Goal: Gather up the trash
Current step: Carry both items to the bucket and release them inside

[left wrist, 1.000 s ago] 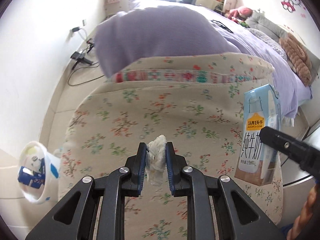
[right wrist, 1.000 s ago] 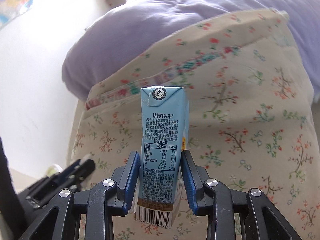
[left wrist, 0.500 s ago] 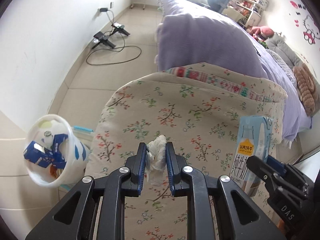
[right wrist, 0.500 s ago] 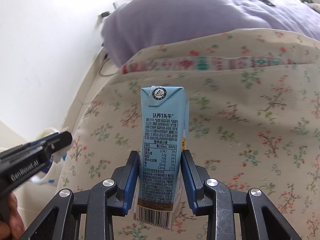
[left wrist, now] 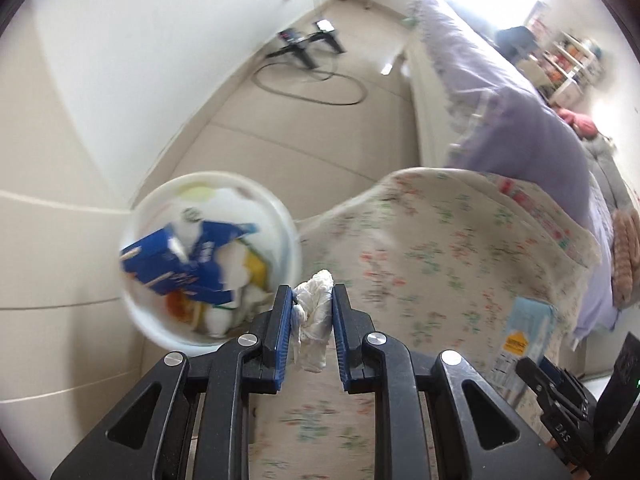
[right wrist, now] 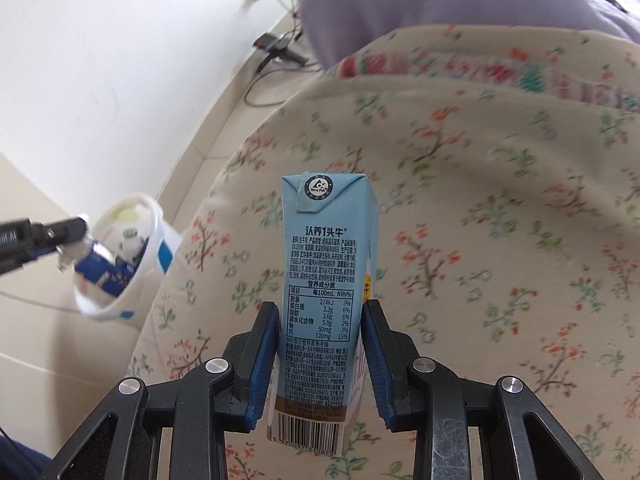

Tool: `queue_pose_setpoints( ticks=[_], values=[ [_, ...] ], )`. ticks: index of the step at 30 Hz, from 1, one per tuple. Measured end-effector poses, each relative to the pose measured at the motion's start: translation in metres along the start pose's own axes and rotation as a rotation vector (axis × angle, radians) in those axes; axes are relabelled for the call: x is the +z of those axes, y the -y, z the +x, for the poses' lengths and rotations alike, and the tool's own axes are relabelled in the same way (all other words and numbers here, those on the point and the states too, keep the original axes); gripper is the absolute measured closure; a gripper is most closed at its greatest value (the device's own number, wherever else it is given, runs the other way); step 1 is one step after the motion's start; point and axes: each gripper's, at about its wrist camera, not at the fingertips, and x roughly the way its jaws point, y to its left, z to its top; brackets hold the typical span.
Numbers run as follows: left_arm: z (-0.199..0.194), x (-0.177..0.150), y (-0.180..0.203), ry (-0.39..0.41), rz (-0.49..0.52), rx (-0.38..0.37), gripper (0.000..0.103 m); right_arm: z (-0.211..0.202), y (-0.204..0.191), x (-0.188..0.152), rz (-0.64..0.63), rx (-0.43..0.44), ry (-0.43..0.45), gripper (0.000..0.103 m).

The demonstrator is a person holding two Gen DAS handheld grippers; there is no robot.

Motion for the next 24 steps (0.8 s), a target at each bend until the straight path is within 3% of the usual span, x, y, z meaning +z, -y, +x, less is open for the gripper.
queue_pose_setpoints(
  ticks=[4,8,11,13,18,24],
  values=[
    [0.016,0.004,-0.040,-0.054,-0.102,-0.009,0.082,0.014,-0.006,-0.004,0.030,0.055,-0.047,0.065],
    [0.029,0.005,-0.049,-0.077,-0.092,0.021,0.081,0.021,-0.016,-0.004,0.022,0.069,-0.049,0.065],
    [0.042,0.005,-0.047,-0.120,-0.055,0.044,0.073,0.022,-0.022,-0.003,0.018,0.086,-0.036,0.065],
    [0.047,0.006,-0.049,-0.142,-0.050,0.079,0.062,0.023,-0.026,-0.004,0.012,0.095,-0.025,0.065],
    [0.021,0.007,-0.058,-0.107,-0.082,0.023,0.058,0.036,-0.034,0.001,0.029,0.115,-0.030,0.065],
    [-0.024,0.012,-0.073,0.002,-0.121,-0.001,0.048,0.043,-0.069,0.019,0.022,0.196,0.018,0.065]
  ],
)
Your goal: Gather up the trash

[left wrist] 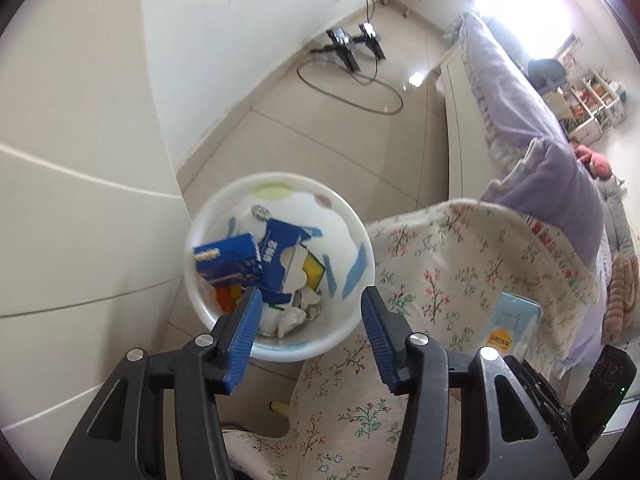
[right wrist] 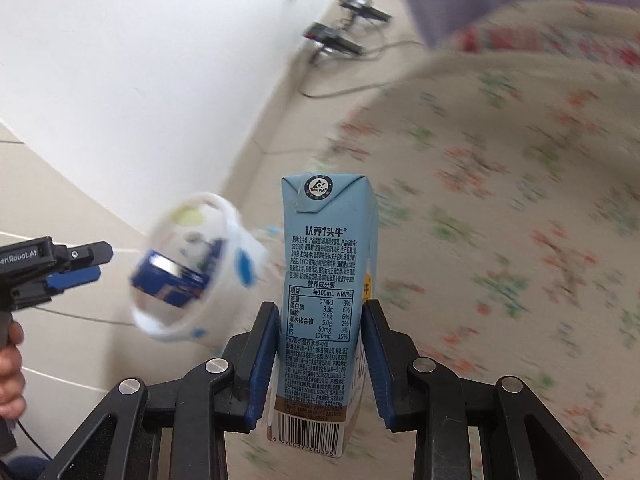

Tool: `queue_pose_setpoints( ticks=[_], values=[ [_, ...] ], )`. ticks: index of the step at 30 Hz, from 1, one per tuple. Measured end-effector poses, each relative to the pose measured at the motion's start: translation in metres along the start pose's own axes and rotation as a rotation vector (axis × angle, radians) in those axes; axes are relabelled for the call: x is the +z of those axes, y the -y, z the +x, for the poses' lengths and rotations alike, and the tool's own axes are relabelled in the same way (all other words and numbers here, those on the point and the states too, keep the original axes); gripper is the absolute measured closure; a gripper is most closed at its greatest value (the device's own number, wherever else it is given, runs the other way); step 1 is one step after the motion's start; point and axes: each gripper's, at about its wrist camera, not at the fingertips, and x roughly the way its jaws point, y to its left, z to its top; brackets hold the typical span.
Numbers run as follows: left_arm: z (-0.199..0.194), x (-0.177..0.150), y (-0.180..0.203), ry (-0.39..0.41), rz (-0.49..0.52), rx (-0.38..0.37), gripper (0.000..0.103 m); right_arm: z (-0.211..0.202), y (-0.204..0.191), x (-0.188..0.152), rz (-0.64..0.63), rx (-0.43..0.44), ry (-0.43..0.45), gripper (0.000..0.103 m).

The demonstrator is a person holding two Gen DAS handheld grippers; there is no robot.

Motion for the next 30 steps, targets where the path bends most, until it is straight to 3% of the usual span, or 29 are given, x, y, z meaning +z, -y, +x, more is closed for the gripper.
queue_pose_setpoints(
  ticks=[8,15,17,20,30],
  values=[
    [-0.023,0.008,-0.019,0.047,-0.065,-0.024,0.048,0.058,-0.084,0.026,-0.048,0.133,0.009,0.065],
    [-0.033,0.011,-0.028,0.076,-0.094,-0.030,0.048,0.112,-0.143,0.044,-0.174,0.116,-0.030,0.063],
    [-0.035,0.012,-0.027,0.078,-0.090,-0.033,0.048,0.126,-0.149,0.044,-0.190,0.102,-0.063,0.059],
    [-0.034,0.012,-0.024,0.078,-0.082,-0.030,0.048,0.133,-0.146,0.040,-0.170,0.082,-0.085,0.039],
    [-0.029,-0.002,-0.003,0.059,-0.013,-0.012,0.048,0.088,-0.115,0.021,-0.107,0.135,-0.098,0.039]
  ],
)
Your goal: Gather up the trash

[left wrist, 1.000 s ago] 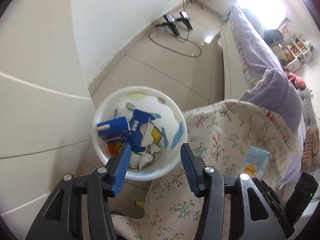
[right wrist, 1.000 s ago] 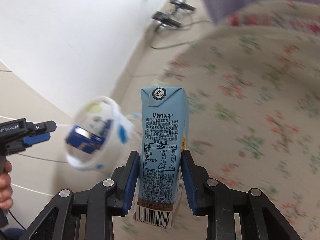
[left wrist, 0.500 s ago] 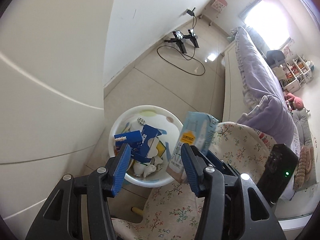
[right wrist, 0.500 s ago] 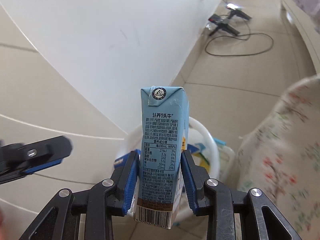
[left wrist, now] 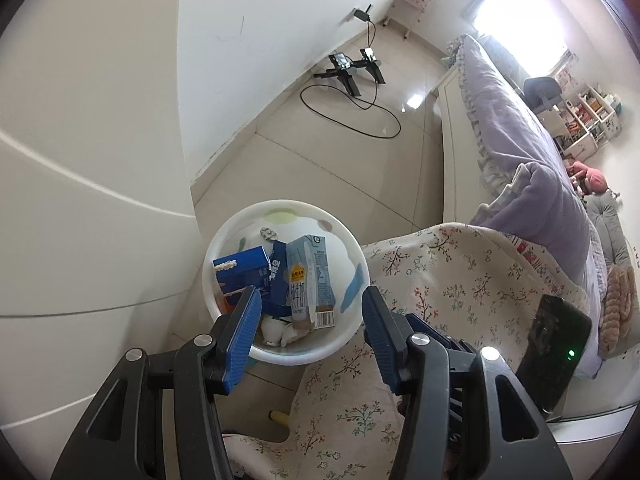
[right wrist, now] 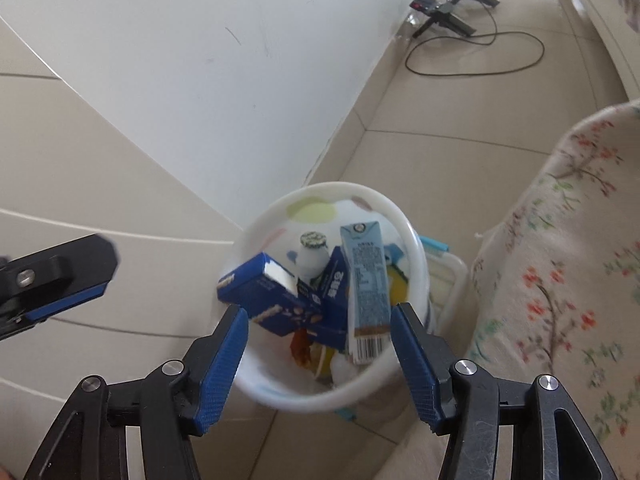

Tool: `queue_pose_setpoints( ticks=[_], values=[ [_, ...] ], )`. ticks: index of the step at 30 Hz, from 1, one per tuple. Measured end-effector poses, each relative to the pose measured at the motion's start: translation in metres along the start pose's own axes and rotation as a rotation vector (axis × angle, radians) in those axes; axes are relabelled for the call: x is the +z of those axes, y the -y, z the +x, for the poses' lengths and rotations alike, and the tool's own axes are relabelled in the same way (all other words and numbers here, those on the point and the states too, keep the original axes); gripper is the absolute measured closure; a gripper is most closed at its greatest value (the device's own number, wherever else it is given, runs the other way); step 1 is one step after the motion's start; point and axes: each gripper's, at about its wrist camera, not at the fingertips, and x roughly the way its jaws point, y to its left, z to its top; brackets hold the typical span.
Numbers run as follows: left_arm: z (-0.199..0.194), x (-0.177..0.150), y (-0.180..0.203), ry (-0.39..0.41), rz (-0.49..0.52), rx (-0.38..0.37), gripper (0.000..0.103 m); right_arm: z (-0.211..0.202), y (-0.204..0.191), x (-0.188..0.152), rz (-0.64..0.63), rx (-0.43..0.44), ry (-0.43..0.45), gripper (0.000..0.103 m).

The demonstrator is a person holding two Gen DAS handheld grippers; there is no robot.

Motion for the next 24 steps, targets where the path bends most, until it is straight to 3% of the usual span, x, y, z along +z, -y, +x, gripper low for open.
queue_pose_setpoints(
  ticks=[3,5,7,12,16,18,21,24],
  values=[
    [-0.008,-0.014,0.005,0.023,0.008,0.036,0.048,-0.039,0.004,-0.019,-0.005,0.007,0.022,0.039],
    [-0.022,-0.033,0.015,0.086,0.071,0.098,0.045,-0.070,0.002,-0.033,-0.044,-0.001,0.049,0.039],
    [-0.035,-0.060,0.025,0.130,0.127,0.142,0.030,-0.104,-0.001,-0.053,-0.085,-0.019,0.086,0.039],
    [-0.064,-0.120,0.047,0.168,0.163,0.135,0.029,-0.179,0.005,-0.115,-0.121,-0.090,0.180,0.038],
    [-0.098,-0.176,0.076,0.244,0.227,0.204,0.028,-0.233,0.012,-0.162,-0.141,-0.140,0.274,0.034],
    [-0.116,-0.201,0.092,0.280,0.259,0.221,0.026,-0.253,0.015,-0.179,-0.133,-0.148,0.314,0.032],
    [-0.142,-0.227,0.113,0.352,0.304,0.262,0.013,-0.271,0.015,-0.202,-0.139,-0.154,0.367,0.029],
    [-0.165,-0.249,0.129,0.410,0.336,0.300,0.011,-0.281,0.015,-0.212,-0.147,-0.135,0.385,0.028]
  ],
)
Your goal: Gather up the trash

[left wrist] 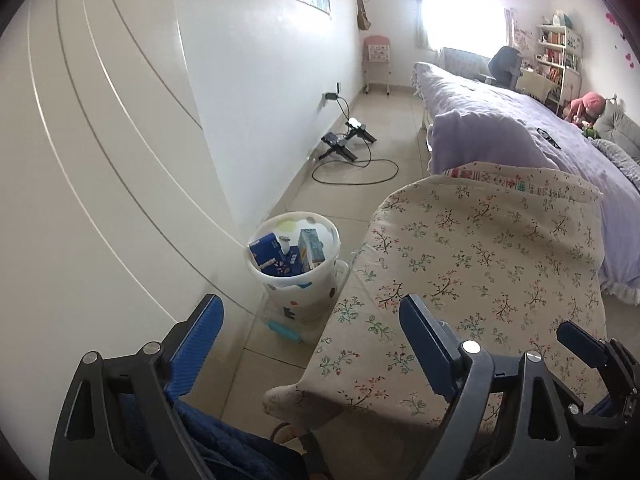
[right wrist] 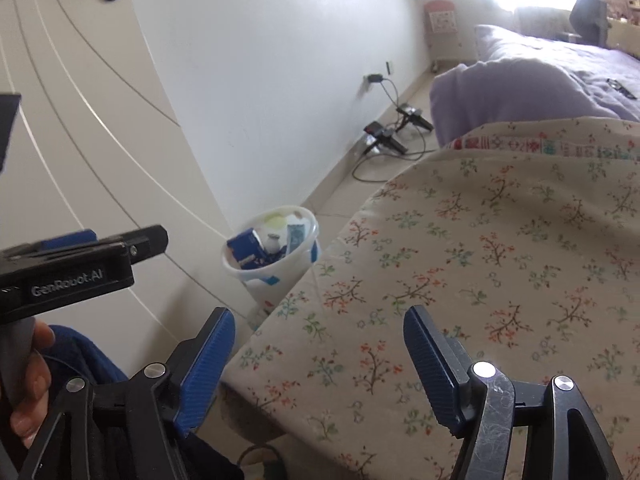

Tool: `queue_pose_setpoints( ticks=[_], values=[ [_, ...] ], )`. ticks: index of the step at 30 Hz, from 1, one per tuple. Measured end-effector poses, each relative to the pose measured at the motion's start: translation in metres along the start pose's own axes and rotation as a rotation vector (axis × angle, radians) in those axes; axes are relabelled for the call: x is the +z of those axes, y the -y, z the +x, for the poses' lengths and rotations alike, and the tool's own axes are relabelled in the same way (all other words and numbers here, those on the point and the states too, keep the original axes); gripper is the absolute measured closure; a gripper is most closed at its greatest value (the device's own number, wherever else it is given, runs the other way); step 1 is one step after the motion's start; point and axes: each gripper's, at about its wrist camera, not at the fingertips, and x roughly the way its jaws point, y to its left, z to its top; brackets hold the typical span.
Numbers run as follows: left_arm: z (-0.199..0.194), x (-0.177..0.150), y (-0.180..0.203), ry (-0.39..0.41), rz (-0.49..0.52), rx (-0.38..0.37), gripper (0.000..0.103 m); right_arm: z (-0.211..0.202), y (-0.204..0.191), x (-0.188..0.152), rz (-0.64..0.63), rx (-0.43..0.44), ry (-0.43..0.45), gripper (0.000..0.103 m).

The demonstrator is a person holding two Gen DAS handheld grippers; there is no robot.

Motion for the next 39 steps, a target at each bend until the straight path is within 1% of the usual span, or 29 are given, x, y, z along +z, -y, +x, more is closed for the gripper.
queue_pose_setpoints(
  ticks=[4,7,9,11,14,17,21,27,39],
  values=[
    [-0.028,-0.007,0.008,0.023,0.032,0.034,0.010,-0.016,-0.006,-0.004,-0.039,-0.020,0.047,0.026],
    [-0.042,-0.011,0.011,0.050,0.043,0.075,0.010,-0.027,-0.008,-0.006,-0.037,-0.005,0.064,0.023],
    [-0.046,-0.015,0.012,0.044,0.041,0.071,0.010,-0.032,-0.009,-0.008,-0.030,-0.003,0.068,0.023],
    [-0.048,-0.018,0.011,0.035,0.037,0.070,0.010,-0.034,-0.010,-0.010,-0.036,-0.013,0.071,0.023],
    [-0.052,-0.022,0.013,0.043,0.047,0.083,0.010,-0.039,-0.010,-0.011,-0.045,-0.031,0.085,0.021],
    [-0.051,-0.023,0.015,0.021,0.048,0.068,0.010,-0.043,-0.009,-0.010,-0.046,-0.043,0.099,0.020],
    [-0.054,-0.022,0.018,0.029,0.058,0.072,0.010,-0.047,-0.010,-0.012,-0.050,-0.053,0.112,0.018],
    [-0.054,-0.022,0.025,0.014,0.076,0.065,0.010,-0.053,-0.003,-0.013,-0.047,-0.079,0.124,0.015],
    [-0.052,-0.022,0.031,-0.002,0.080,0.059,0.010,-0.052,0.003,-0.014,-0.047,-0.088,0.122,0.009]
  ],
)
